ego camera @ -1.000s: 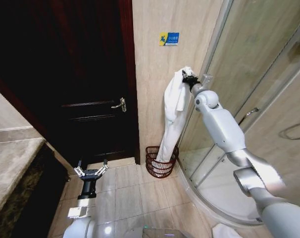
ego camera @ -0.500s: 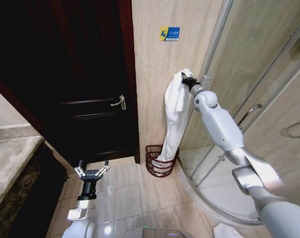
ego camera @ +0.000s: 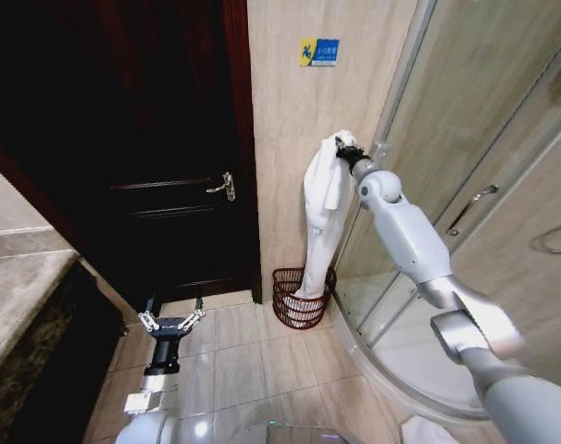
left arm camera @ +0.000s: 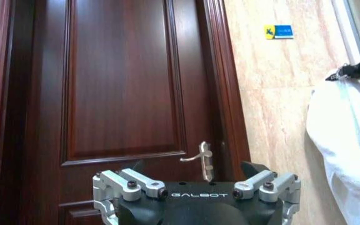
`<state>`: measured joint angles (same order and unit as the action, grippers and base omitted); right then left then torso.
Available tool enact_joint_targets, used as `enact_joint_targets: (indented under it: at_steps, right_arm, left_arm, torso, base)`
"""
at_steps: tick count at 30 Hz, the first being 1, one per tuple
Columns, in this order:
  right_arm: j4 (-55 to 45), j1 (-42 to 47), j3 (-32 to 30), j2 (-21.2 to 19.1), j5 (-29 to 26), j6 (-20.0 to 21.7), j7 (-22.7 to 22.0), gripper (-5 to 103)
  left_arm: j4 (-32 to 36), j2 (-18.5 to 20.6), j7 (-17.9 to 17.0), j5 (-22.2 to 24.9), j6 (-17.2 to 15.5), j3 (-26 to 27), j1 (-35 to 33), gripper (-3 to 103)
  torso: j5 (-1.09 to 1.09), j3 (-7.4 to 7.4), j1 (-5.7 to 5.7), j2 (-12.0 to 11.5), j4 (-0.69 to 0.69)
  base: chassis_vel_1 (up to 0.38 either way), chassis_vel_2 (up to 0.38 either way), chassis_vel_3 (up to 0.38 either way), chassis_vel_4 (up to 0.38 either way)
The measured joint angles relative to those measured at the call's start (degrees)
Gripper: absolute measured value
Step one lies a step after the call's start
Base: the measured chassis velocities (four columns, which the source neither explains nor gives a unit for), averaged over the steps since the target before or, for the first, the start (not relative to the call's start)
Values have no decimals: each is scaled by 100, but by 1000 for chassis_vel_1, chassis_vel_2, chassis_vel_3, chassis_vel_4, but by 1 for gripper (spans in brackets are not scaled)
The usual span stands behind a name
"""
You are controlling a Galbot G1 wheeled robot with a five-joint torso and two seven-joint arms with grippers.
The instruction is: Discard the used towel into the hamper.
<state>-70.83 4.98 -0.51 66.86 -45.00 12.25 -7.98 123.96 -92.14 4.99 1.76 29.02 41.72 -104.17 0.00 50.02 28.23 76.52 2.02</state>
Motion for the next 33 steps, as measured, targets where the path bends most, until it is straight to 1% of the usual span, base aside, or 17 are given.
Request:
enact_joint_targets:
  at_steps: [2,3,6,7,14,15,18,19,22,23,27,30,32,33]
  right_arm:
    - [-14,55,-5,-13,13,-8,-4,5]
    - [-14,55,-5,-13,13,-8,-4,5]
    - [-54,184,-8,-13,68,-52,-8,5]
    - [-54,184,-8,-13,68,-52,-8,5]
    - [-28,360,-54,36,202,-133,0,5]
    - [-28,360,-54,36,202,-133,0,5]
    - [32,402,-80,80,257,-196,28,5]
    - [32,402,-80,80,257,-196,28,5]
    - [102,434,-91,135,316,-247,29,5]
    - [102,434,-91,135,316,-247,29,5]
    - [172,440,-96,199,349,-282,19,5]
    - [217,440,-108,208,384,-293,26,5]
    - [283,467,-146,205,438,-320,65,5]
    - [283,467,-146,205,438,-320,65,5]
  left_arm:
    - [15,0,12,2,7,-1,-6,100]
    - [15,0,12,2,7,-1,-6,100]
    - [42,0,43,2,11,-5,-10,100]
    - [42,0,43,2,11,-5,-10,100]
    - [60,0,49,11,46,5,-46,100]
    - [60,0,49,11,46,5,-46,100]
    - [71,0,49,15,64,7,-76,100]
    - [71,0,49,15,64,7,-76,100]
    - [73,0,50,16,74,7,-80,100]
    - [73,0,50,16,74,7,-80,100]
    - [38,0,91,16,94,-12,-74,100]
    - [36,0,109,15,103,-15,-75,100]
    - [40,0,119,15,110,-17,-88,100]
    - [40,0,119,15,110,-17,-88,100]
  torso:
    - [-1,-46,-36,-81,0]
    - [-1,-46,-36,-81,0]
    - [-1,-128,-107,-235,0]
    - [-1,-128,-107,-235,0]
    - [-1,-264,-216,-479,0]
    - [-1,-264,-216,-479,0]
    - [-1,-335,-276,-612,0]
    - [-1,-335,-276,-612,0]
    - [-1,-397,-330,-727,0]
    - [-1,-397,-330,-727,0]
    - [-2,-480,-398,-878,0]
    - [-1,-515,-427,-942,1]
    - [-1,-566,-468,-1034,0]
    - [-1,-566,-468,-1034,0]
  base:
    - [0,0,0,0]
    - [0,0,0,0]
    - [0,0,0,0]
    - [0,0,0,0]
    - [0,0,0,0]
    - [0,0,0,0]
    - [0,0,0,0]
    - [0,0,0,0]
    - [0,0,0,0]
    - [0,0,0,0]
    - [0,0,0,0]
    - [0,0,0,0]
    - [0,0,0,0]
    - [0,0,0,0]
